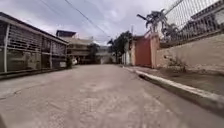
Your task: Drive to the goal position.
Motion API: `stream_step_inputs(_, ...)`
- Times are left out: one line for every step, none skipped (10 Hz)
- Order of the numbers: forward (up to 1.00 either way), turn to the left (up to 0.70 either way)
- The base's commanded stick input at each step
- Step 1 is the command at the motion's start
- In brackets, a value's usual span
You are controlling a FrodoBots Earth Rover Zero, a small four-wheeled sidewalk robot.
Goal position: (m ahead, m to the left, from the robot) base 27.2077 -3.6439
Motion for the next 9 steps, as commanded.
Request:
stream_step_inputs(1.0,0.0)
stream_step_inputs(1.0,-0.03)
stream_step_inputs(1.0,-0.08)
stream_step_inputs(1.0,-0.12)
stream_step_inputs(1.0,-0.22)
stream_step_inputs(1.0,-0.35)
stream_step_inputs(1.0,-0.34)
stream_step_inputs(1.0,-0.23)
stream_step_inputs(1.0,-0.12)
